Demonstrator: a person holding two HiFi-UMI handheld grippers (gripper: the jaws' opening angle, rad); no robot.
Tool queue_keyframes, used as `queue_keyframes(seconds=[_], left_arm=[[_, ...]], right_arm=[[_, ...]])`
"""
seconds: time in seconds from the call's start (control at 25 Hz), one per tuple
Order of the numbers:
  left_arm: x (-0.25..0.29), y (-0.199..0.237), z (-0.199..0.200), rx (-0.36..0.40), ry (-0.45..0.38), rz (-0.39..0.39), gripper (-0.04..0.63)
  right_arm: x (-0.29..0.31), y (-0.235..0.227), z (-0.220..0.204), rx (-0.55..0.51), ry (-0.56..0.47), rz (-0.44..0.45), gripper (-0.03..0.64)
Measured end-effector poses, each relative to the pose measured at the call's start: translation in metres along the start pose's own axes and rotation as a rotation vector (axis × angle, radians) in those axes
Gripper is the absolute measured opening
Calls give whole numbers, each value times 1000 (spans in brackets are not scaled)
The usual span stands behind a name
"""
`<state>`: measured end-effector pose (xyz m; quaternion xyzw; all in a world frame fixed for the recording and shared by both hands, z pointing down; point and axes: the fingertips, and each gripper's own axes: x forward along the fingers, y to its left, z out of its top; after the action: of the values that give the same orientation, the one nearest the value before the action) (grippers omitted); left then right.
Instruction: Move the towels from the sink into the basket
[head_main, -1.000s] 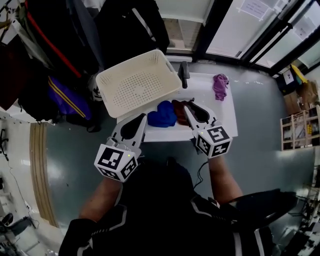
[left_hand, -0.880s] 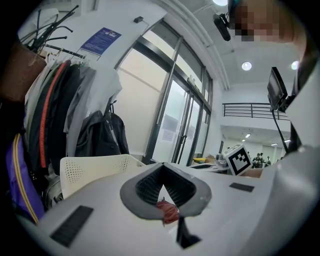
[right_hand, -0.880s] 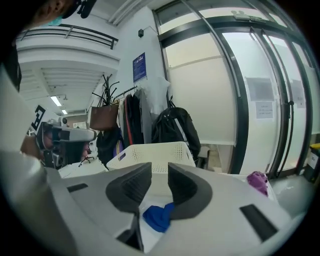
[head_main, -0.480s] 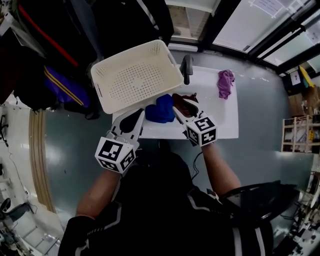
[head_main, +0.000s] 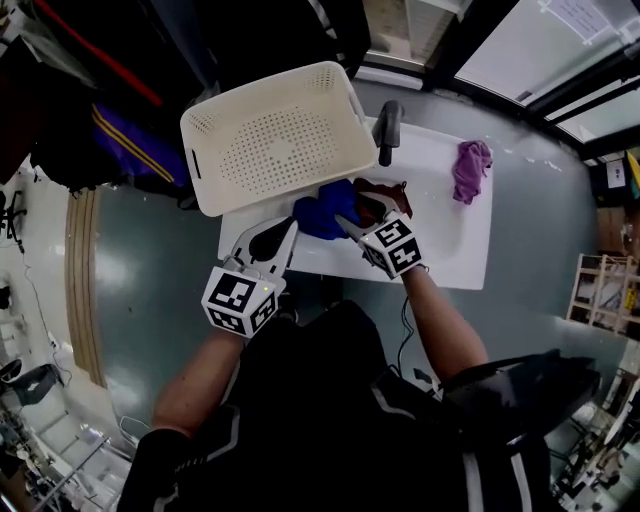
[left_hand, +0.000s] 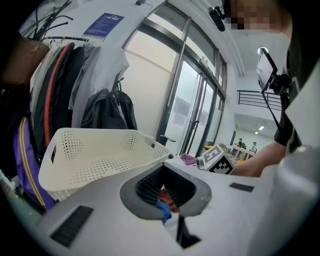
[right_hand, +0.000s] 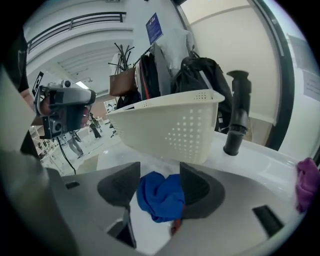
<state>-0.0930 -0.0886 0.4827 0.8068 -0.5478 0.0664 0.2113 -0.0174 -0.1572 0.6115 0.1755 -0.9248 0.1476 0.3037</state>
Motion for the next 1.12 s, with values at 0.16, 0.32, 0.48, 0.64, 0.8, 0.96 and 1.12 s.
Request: queue_keyframes(seconds=[0.16, 0.32, 0.48, 0.64, 0.8, 0.96, 1.12], left_arm=[[7, 5, -15, -25, 27, 31, 6], [15, 3, -28, -34, 51, 40, 6], [21, 4, -43, -43, 80, 61, 6], [21, 12, -56, -91, 95, 113, 6], [19, 13, -63, -107, 101, 144, 6], [14, 12, -72, -130, 113, 168, 6], [10, 10, -77, -137, 113, 178, 6]], right_arm=[[20, -1, -15, -21, 47, 52, 265], [42, 4, -38, -54, 122, 126, 288], [62, 4, -60, -114, 183, 166, 318], [77, 0, -73, -113, 216, 198, 337], [91, 2, -89, -143, 260, 237, 354], [107, 5, -102, -148, 289, 269, 367], [120, 4, -110, -147, 323, 275, 368]])
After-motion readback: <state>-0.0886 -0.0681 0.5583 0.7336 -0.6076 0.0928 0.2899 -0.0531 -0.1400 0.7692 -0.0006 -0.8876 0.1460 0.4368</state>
